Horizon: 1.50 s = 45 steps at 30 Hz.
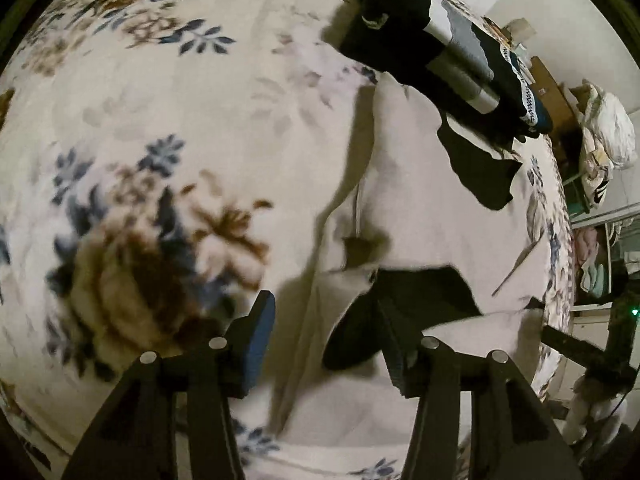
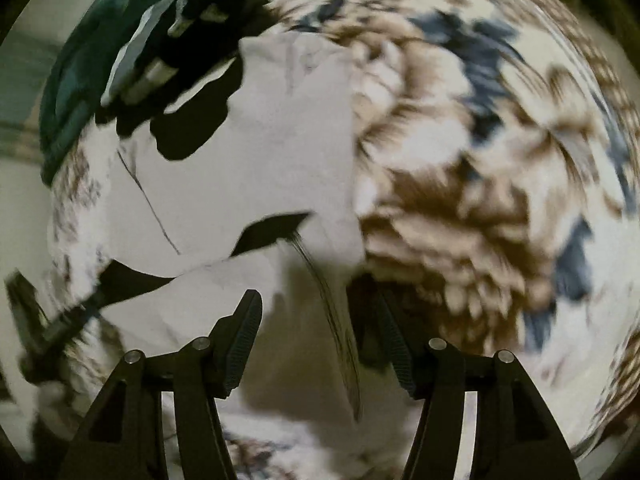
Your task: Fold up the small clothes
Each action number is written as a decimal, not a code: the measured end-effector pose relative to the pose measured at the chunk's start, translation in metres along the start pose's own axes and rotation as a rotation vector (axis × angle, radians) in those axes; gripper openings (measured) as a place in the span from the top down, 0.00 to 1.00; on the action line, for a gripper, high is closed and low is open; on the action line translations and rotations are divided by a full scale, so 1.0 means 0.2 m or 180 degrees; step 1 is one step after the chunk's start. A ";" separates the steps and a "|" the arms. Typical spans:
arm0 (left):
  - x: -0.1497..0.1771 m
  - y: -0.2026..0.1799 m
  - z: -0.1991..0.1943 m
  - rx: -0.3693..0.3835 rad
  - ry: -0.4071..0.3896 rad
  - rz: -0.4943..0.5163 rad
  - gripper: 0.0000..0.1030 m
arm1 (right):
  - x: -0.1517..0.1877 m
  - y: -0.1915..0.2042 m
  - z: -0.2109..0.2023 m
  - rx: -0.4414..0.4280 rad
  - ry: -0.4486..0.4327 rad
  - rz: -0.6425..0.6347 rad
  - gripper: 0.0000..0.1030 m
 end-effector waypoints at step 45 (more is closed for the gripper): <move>-0.66 -0.27 0.04 0.0081 -0.0233 0.0658 0.49 | -0.50 -0.03 -0.08 0.0182 -0.0276 0.0222 0.36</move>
Point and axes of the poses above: each gripper's, at about its wrist camera, not at the fingertips, and z roughly the way its jaws point, y to its left, x to its underside, the point moved 8 cm from there along z, roughly the way its jaws point, and after that the axes turned 5 degrees about -x, right-handed, at the moved point
